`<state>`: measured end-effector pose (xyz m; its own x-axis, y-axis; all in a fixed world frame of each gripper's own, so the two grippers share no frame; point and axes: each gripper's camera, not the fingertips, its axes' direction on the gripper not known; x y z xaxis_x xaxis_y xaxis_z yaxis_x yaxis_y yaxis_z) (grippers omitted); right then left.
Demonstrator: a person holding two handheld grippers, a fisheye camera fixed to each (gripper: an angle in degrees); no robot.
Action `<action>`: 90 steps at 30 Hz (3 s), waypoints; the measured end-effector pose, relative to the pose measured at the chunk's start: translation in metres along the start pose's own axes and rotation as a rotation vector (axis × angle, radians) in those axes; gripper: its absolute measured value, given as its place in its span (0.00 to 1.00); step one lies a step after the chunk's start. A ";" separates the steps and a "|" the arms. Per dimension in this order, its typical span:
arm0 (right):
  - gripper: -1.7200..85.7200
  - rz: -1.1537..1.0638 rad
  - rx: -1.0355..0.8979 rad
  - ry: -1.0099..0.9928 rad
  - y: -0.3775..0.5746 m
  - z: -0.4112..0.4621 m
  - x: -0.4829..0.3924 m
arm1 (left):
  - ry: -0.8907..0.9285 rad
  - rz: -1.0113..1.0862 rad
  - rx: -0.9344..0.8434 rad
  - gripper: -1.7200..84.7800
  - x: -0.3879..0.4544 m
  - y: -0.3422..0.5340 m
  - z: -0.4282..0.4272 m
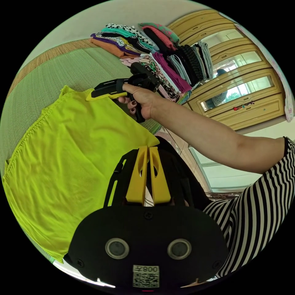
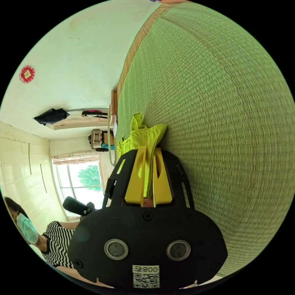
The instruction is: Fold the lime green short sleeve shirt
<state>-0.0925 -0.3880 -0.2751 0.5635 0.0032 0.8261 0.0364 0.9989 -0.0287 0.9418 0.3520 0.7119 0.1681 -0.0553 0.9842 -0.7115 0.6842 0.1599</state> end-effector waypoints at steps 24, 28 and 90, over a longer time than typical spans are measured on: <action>0.03 -0.063 0.103 0.016 0.000 0.029 -0.125 | 0.123 -0.013 0.154 0.03 -0.170 0.192 0.051; 0.03 -0.099 0.135 0.019 0.002 0.049 -0.179 | 0.155 -0.029 0.230 0.03 -0.209 0.254 0.049; 0.05 -0.504 -0.379 0.477 -0.117 0.659 -0.696 | 0.480 -0.827 0.904 0.03 -0.757 1.079 0.349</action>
<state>-1.0325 -0.4769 -0.4758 0.6943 -0.5513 0.4626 0.6118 0.7907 0.0242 -0.1911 0.8790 0.1656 0.8625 0.1700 0.4767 -0.4527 -0.1618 0.8769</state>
